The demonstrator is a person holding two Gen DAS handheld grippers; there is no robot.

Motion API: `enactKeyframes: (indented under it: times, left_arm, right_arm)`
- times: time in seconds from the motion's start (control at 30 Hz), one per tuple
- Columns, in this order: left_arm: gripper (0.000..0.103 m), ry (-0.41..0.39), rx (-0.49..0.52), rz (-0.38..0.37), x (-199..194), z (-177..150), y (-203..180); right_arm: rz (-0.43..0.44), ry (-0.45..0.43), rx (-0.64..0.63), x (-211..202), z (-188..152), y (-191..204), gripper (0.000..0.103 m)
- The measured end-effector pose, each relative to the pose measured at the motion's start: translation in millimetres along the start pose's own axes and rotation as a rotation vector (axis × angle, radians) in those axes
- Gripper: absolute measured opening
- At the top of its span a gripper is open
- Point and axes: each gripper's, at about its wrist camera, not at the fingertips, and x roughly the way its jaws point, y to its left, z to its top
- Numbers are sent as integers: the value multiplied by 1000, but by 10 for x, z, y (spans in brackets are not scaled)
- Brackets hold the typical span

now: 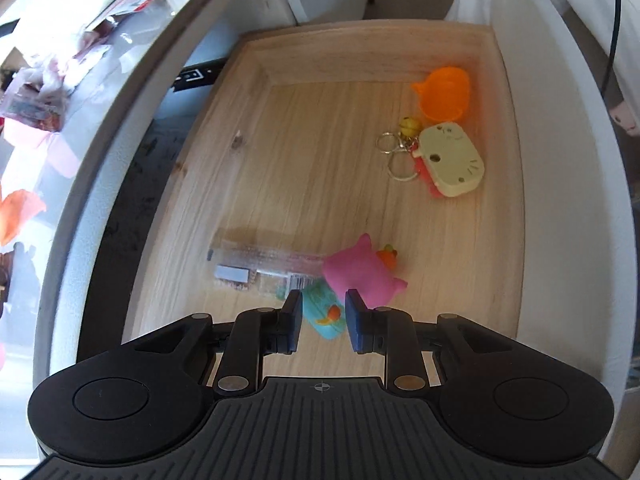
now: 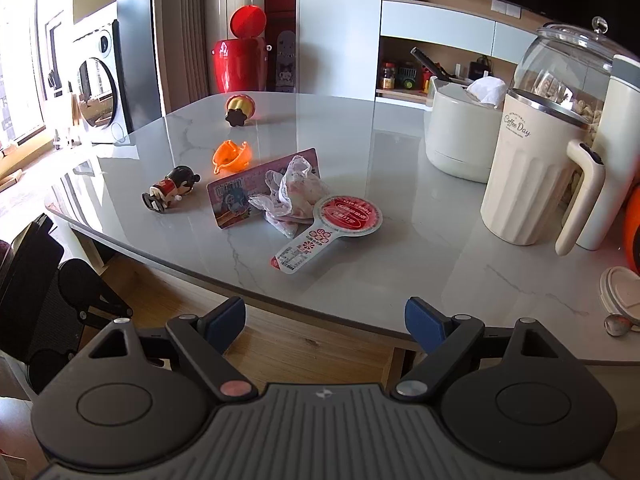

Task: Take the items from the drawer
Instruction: 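Grasp the pink pig toy and teal toy together with the left gripper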

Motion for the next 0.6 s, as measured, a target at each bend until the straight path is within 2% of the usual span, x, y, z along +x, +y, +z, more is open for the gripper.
enactKeyframes:
  times: [0.2, 0.33, 0.47, 0.6]
  left_arm:
    - [24, -10, 51, -50, 164, 61, 3]
    - [22, 14, 59, -98, 232, 144, 26]
    - [22, 14, 127, -104, 254, 123, -27]
    - [22, 5, 114, -128, 223, 113, 0]
  right_arm:
    - [4, 14, 4, 28, -8, -16, 89]
    - [10, 18, 0, 38, -8, -12, 90]
    - [14, 15, 1, 26, -11, -12, 92]
    - [17, 25, 8, 38, -16, -24, 92]
